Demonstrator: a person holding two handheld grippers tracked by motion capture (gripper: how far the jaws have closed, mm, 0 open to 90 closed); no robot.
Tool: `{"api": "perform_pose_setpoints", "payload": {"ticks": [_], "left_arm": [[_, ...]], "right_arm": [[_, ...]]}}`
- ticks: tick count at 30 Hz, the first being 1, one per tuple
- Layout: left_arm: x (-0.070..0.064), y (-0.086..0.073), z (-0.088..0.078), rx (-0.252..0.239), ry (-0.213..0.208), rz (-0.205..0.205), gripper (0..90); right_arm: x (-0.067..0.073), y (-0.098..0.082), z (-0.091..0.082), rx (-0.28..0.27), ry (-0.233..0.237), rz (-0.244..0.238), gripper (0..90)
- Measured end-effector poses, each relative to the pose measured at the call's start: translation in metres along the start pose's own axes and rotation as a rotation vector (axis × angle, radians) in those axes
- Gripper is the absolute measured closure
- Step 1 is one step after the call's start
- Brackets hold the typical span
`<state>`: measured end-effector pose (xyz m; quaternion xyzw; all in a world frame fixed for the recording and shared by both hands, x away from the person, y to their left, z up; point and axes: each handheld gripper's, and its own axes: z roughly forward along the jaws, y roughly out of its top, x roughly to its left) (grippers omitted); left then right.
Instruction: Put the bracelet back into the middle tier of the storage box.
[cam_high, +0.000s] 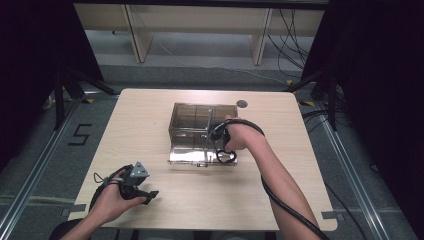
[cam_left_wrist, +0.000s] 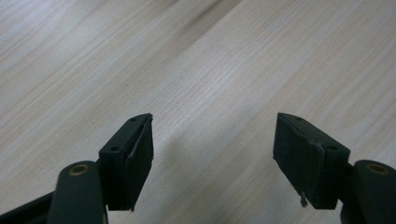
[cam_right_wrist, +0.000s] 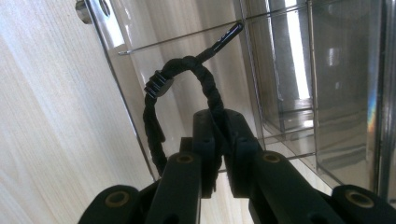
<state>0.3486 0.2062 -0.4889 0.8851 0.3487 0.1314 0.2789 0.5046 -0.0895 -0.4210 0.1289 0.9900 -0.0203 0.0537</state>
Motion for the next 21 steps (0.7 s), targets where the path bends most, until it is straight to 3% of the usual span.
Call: {"api": "perform_pose_setpoints", "payload": {"ticks": [1,3,5,9,10,18,21], "left_arm": [[0.0000,0.0000,0.0000,0.001,-0.001,-0.001,28.8],[-0.0006,-0.0001,0.0001,0.000,0.001,-0.006,28.8],[0.0003,0.0001,-0.0002,-0.001,0.004,0.009,28.8],[-0.0005,-0.0002,0.0000,0.001,0.002,-0.005,28.8],[0.0011,0.0004,-0.0003,0.000,0.007,0.025,28.8],[0.0009,0.0004,0.0000,0.003,0.009,0.026,28.7],[-0.0003,0.0001,-0.0001,0.006,-0.004,0.013,28.7]], "right_arm": [[0.0012,0.0000,0.0004,0.013,0.012,0.029,84.6],[0.0007,0.0000,0.0013,0.013,0.017,0.029,84.6],[-0.0009,0.0002,0.0021,0.004,0.008,0.006,84.6],[-0.0023,0.0002,0.0030,-0.006,0.004,-0.006,84.6],[-0.0037,0.0007,0.0034,-0.014,0.001,-0.033,84.6],[-0.0027,0.0004,0.0043,-0.013,0.005,-0.006,84.4],[-0.0037,0.0002,0.0053,-0.014,0.007,-0.023,83.8]]}}
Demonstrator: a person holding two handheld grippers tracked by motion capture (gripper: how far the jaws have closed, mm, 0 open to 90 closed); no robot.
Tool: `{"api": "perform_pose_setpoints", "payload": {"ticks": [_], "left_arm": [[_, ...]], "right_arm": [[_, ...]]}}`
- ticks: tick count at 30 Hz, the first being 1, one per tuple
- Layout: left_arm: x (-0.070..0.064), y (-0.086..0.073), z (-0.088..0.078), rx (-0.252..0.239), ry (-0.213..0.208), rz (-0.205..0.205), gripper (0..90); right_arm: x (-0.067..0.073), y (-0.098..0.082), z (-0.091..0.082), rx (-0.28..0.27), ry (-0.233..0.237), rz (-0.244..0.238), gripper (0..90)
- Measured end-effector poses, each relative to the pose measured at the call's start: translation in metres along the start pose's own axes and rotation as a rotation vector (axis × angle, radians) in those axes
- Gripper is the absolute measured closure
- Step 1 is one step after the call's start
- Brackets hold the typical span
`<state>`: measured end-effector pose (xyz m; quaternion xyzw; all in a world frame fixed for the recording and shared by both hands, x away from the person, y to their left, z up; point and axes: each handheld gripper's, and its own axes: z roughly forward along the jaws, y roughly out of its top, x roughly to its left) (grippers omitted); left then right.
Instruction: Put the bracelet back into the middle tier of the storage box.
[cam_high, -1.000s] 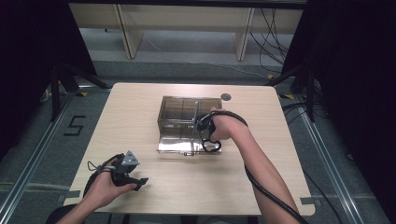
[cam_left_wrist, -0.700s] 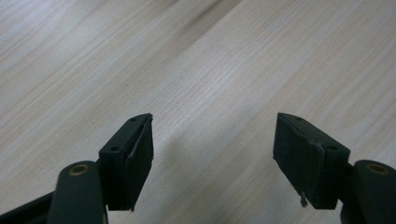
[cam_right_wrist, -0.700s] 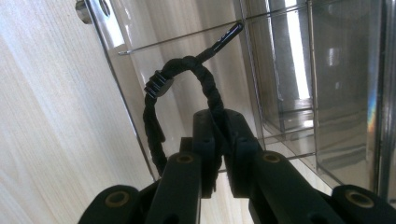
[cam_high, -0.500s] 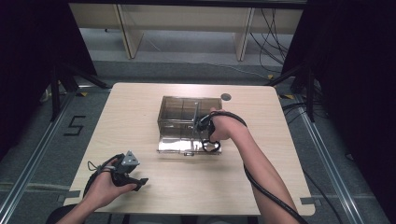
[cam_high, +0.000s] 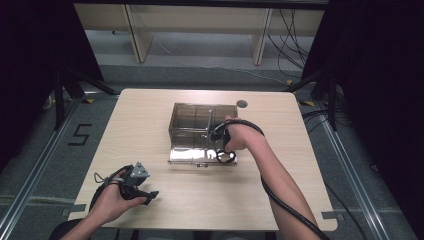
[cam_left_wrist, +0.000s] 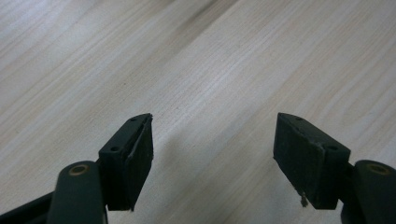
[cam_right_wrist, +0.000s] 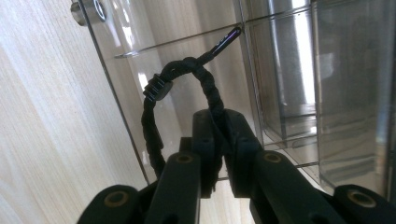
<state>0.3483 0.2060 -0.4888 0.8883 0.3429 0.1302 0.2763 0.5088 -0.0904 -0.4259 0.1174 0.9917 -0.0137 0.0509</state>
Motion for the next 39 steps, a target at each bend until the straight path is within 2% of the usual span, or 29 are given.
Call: {"api": "perform_pose_setpoints", "payload": {"ticks": [3,4,6,7,9,10,13,17,19,24,25,31,32,35,38,39], "left_arm": [[0.001,0.000,0.000,-0.002,0.012,0.015,28.7],[0.001,0.000,0.000,0.000,0.009,0.017,28.7],[0.001,0.000,0.000,0.000,0.008,0.017,28.7],[0.001,0.000,0.000,0.003,0.000,0.010,28.7],[0.000,0.000,0.000,0.000,0.000,0.004,28.7],[0.000,0.000,-0.001,0.007,-0.004,-0.002,28.7],[0.000,0.000,0.000,0.003,-0.002,0.002,28.7],[-0.001,0.000,0.000,0.000,0.000,0.003,28.7],[-0.001,0.000,0.000,0.000,0.000,0.003,28.7],[0.000,0.000,0.001,0.005,-0.002,0.006,28.7],[0.000,0.000,0.001,0.006,-0.003,0.007,28.7],[0.000,0.000,0.000,0.007,-0.003,0.007,28.7],[-0.001,0.000,0.001,0.008,-0.005,-0.003,28.7],[-0.001,0.000,0.000,0.022,-0.017,-0.003,28.7],[0.000,0.000,0.000,0.030,-0.022,-0.002,28.7],[-0.001,0.000,0.000,0.019,-0.012,0.000,28.7]], "right_arm": [[0.000,0.000,0.001,-0.012,0.004,-0.003,81.2],[0.001,0.000,0.000,-0.007,-0.002,0.027,78.9],[0.001,0.000,-0.001,-0.013,0.000,0.027,78.3],[0.000,0.000,-0.002,-0.024,0.005,0.007,77.7],[0.002,-0.001,-0.008,-0.028,-0.008,0.039,76.5],[0.001,-0.002,-0.009,-0.036,-0.009,0.028,76.7],[0.001,-0.004,-0.014,-0.033,-0.011,0.047,79.0],[0.000,-0.010,-0.017,-0.010,0.001,0.095,83.4],[-0.002,-0.011,-0.016,-0.016,0.003,0.078,83.6],[0.000,-0.012,-0.016,-0.010,0.014,0.135,81.9],[-0.001,-0.012,-0.016,-0.016,0.015,0.122,81.3],[0.000,-0.012,-0.015,-0.013,0.024,0.145,79.8],[0.000,-0.012,-0.015,-0.013,0.024,0.145,79.8],[0.000,-0.012,-0.014,0.000,0.031,0.152,81.8],[-0.001,-0.012,-0.013,-0.007,0.033,0.139,84.0],[0.001,-0.012,-0.014,0.006,0.028,0.165,84.7]]}}
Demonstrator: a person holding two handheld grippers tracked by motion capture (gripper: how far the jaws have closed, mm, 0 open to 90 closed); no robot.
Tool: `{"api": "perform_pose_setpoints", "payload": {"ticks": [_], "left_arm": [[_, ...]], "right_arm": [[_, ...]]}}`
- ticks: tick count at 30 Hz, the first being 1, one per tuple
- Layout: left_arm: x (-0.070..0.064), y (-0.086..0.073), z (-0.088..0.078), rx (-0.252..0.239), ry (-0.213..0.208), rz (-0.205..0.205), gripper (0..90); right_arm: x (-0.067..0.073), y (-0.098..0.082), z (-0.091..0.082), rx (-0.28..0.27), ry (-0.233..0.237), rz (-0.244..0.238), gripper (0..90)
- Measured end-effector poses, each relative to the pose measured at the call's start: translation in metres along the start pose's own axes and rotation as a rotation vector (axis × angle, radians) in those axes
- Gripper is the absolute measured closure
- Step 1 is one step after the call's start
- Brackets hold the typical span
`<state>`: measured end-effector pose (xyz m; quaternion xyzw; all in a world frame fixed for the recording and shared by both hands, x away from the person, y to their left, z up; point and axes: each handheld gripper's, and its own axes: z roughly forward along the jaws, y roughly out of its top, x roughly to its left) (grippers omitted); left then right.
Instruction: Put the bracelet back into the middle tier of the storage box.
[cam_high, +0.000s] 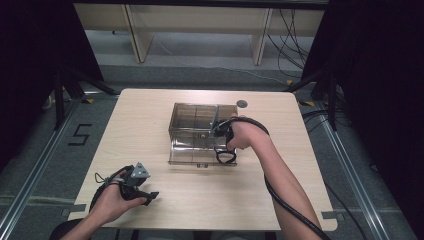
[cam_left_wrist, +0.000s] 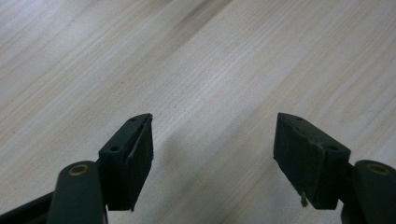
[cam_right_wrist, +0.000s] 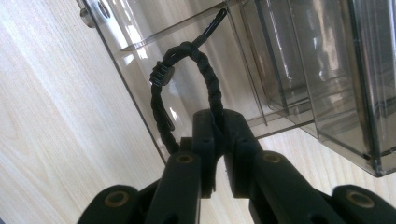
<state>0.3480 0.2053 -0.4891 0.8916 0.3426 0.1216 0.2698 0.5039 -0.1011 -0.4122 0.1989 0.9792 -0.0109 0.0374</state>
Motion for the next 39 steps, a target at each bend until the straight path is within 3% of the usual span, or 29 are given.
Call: {"api": "perform_pose_setpoints", "payload": {"ticks": [3,4,13,16,18,19,20,21,22,25,27,29,31,33,35,36,39], "left_arm": [[0.001,0.000,-0.001,0.011,-0.013,-0.001,28.7],[0.000,0.000,0.000,0.009,-0.008,-0.004,28.7],[0.000,0.000,0.002,-0.010,0.000,-0.007,28.7],[0.001,0.000,0.000,0.007,-0.012,-0.001,28.7],[0.001,0.000,0.000,0.002,0.004,0.006,28.7],[0.000,0.000,0.001,-0.004,0.008,-0.010,28.7],[0.000,0.000,0.001,-0.005,0.003,0.008,28.7],[0.000,0.000,0.001,-0.009,0.010,-0.001,28.7],[0.000,0.000,0.001,-0.009,0.010,-0.001,28.7],[0.001,0.000,-0.001,0.012,-0.014,-0.003,28.7],[0.001,0.000,0.000,-0.009,0.015,0.017,28.7],[0.000,0.000,0.001,-0.008,0.011,-0.009,28.7],[0.000,0.000,0.001,-0.007,0.000,0.003,28.7],[-0.001,0.000,0.001,-0.009,0.012,-0.011,28.7],[0.000,-0.001,0.001,-0.009,0.009,-0.009,28.7],[0.001,0.000,0.001,-0.009,0.015,0.015,28.7],[0.000,0.000,0.001,-0.009,0.010,-0.010,28.7]], "right_arm": [[-0.001,0.001,0.001,-0.014,0.000,-0.016,86.1],[-0.001,0.001,0.000,-0.017,-0.008,0.001,86.3],[0.000,0.006,0.004,-0.019,-0.008,0.004,86.8],[0.000,0.008,0.005,-0.019,-0.009,-0.006,86.7],[0.001,0.008,0.005,-0.020,-0.014,-0.007,86.7],[0.001,0.009,0.005,-0.015,-0.013,-0.001,86.7],[0.001,0.009,0.005,-0.015,-0.013,-0.001,86.7],[0.000,0.010,0.007,-0.022,-0.018,-0.031,86.8],[0.000,0.009,0.007,-0.016,-0.019,-0.016,86.8],[0.000,0.009,0.008,-0.017,-0.013,-0.019,86.7],[0.000,0.009,0.011,-0.009,-0.018,-0.021,86.7],[0.000,0.009,0.013,-0.008,-0.016,-0.038,86.6],[0.000,0.009,0.015,-0.001,-0.019,-0.030,86.6],[0.000,0.010,0.016,0.000,-0.021,-0.031,86.6],[0.000,0.010,0.017,0.002,-0.019,-0.031,86.4],[-0.001,0.010,0.018,0.004,-0.024,-0.044,85.6],[0.000,0.010,0.017,0.003,-0.021,-0.034,83.7]]}}
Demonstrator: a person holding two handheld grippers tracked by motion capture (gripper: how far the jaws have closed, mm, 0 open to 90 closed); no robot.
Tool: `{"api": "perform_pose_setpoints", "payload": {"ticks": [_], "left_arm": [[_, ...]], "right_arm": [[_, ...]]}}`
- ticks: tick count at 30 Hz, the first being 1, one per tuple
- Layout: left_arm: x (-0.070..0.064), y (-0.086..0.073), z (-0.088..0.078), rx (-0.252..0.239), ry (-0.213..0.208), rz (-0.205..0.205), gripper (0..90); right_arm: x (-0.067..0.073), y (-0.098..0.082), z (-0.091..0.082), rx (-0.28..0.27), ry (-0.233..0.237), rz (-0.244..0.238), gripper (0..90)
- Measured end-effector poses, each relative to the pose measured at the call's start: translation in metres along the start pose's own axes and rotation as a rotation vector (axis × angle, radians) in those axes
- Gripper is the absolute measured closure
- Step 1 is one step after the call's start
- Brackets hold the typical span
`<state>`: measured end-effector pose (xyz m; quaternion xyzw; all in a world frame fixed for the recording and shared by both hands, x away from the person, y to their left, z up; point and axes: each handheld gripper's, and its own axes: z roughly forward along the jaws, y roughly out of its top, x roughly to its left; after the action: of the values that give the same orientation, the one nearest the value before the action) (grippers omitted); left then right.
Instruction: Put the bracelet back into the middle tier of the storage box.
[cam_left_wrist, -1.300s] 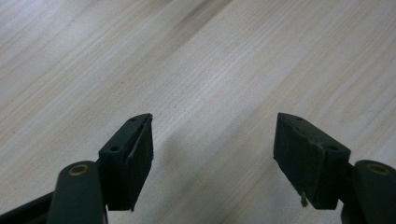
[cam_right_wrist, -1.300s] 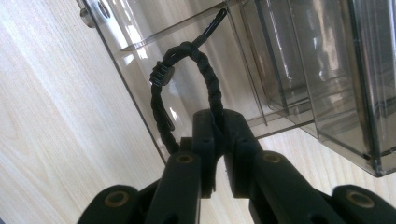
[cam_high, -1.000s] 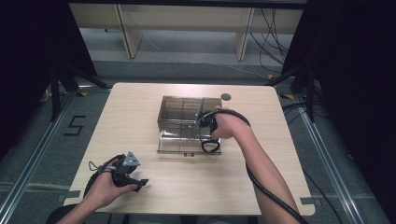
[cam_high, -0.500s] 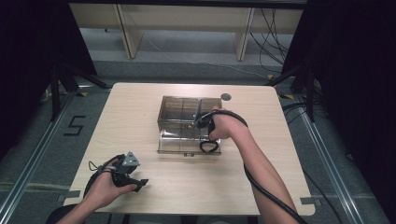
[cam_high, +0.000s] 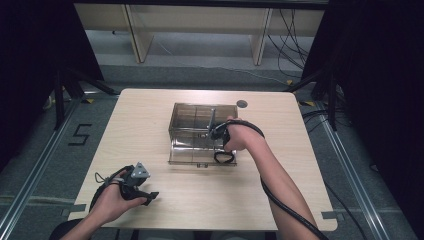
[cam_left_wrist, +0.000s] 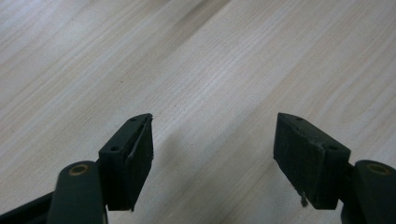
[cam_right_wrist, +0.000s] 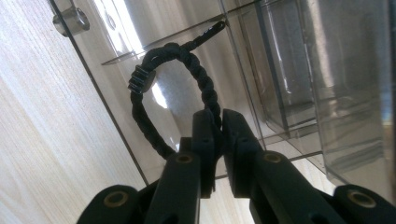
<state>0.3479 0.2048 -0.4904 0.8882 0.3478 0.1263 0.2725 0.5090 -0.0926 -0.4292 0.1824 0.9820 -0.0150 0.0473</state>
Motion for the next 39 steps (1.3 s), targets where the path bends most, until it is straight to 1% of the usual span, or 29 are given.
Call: {"api": "perform_pose_setpoints", "payload": {"ticks": [1,2,5,7,8,9,10,11,12,14,15,16,17,20,21,23,29,30,31,32,33,35,36,37,39], "left_arm": [[0.0000,0.0000,0.0000,0.000,0.000,0.000,28.7],[0.0003,0.0001,-0.0003,0.003,-0.008,0.008,28.7],[0.0000,0.0000,-0.0003,0.002,-0.006,0.005,28.7],[-0.0002,0.0000,0.0000,0.000,0.001,-0.001,28.7],[0.0000,0.0001,-0.0003,0.001,-0.006,0.005,28.7],[0.0006,0.0003,-0.0002,0.003,-0.006,0.014,28.7],[0.0002,0.0002,0.0002,0.007,-0.006,0.003,28.7],[0.0002,0.0002,0.0001,0.007,-0.008,0.003,28.7],[0.0006,0.0003,0.0001,0.001,-0.001,0.013,28.7],[0.0004,0.0002,0.0001,0.002,-0.008,0.010,28.7],[0.0005,0.0002,0.0000,0.002,-0.010,0.012,28.7],[0.0005,0.0002,0.0000,0.002,-0.010,0.012,28.7],[0.0008,0.0006,-0.0007,0.021,-0.018,0.003,28.7],[0.0008,0.0006,-0.0007,0.020,-0.017,0.004,28.7],[0.0008,0.0006,-0.0015,0.020,-0.017,0.011,28.7],[0.0008,0.0005,-0.0010,0.018,-0.010,0.004,28.7],[0.0007,0.0005,-0.0014,0.019,-0.019,0.007,28.7],[0.0006,0.0004,-0.0013,0.017,-0.015,0.009,28.7],[0.0006,0.0004,-0.0012,0.017,-0.017,0.008,28.7],[0.0005,0.0004,-0.0007,0.018,-0.014,0.003,28.7],[0.0007,0.0005,-0.0009,0.017,-0.022,0.007,28.7],[0.0004,0.0004,-0.0009,0.016,-0.016,0.003,28.7],[0.0010,0.0006,-0.0010,0.020,-0.022,0.012,28.7],[0.0008,0.0005,-0.0007,0.020,-0.019,0.004,28.7],[0.0007,0.0004,-0.0006,0.020,-0.019,0.004,28.7]], "right_arm": [[-0.0002,-0.0001,-0.0007,-0.003,-0.004,-0.006,83.0],[0.0000,-0.0002,-0.0018,-0.002,-0.007,-0.004,82.3],[-0.0004,-0.0003,-0.0033,-0.011,-0.004,-0.013,81.0],[-0.0004,-0.0012,-0.0060,-0.017,-0.012,-0.001,80.8],[-0.0004,-0.0012,-0.0060,-0.017,-0.012,-0.001,80.8],[-0.0007,-0.0015,-0.0063,-0.018,-0.015,-0.004,81.2],[0.0000,-0.0019,-0.0065,-0.015,-0.013,0.004,82.1],[-0.0007,-0.0020,-0.0065,-0.019,-0.012,-0.008,83.7],[-0.0006,-0.0023,-0.0074,-0.014,-0.015,-0.006,86.8],[-0.0011,-0.0023,-0.0068,-0.014,-0.009,-0.016,88.0],[-0.0001,-0.0023,-0.0068,-0.004,-0.007,-0.005,89.5],[-0.0001,-0.0023,-0.0068,-0.004,-0.007,-0.005,89.5],[0.0001,-0.0021,-0.0055,0.001,-0.008,-0.008,89.9],[0.0001,-0.0018,-0.0036,0.004,-0.001,-0.007,90.0],[0.0002,-0.0018,-0.0033,0.007,-0.002,-0.003,90.0],[0.0000,-0.0018,-0.0025,0.006,-0.002,-0.003,90.0],[-0.0001,-0.0022,-0.0009,0.005,-0.003,-0.002,90.0],[-0.0003,-0.0023,-0.0005,0.004,0.000,-0.004,90.0],[-0.0008,-0.0021,0.0001,0.000,0.002,-0.020,90.0],[-0.0001,-0.0024,-0.0002,0.004,0.000,-0.004,90.0],[-0.0001,-0.0025,0.0000,0.003,0.000,-0.004,90.0],[-0.0007,-0.0028,0.0007,0.004,0.002,-0.007,90.0],[-0.0008,-0.0029,0.0007,0.002,0.002,-0.006,90.0],[-0.0007,-0.0030,0.0006,0.003,0.000,-0.005,90.0],[-0.0006,-0.0030,0.0007,0.003,0.001,-0.005,90.0]]}}
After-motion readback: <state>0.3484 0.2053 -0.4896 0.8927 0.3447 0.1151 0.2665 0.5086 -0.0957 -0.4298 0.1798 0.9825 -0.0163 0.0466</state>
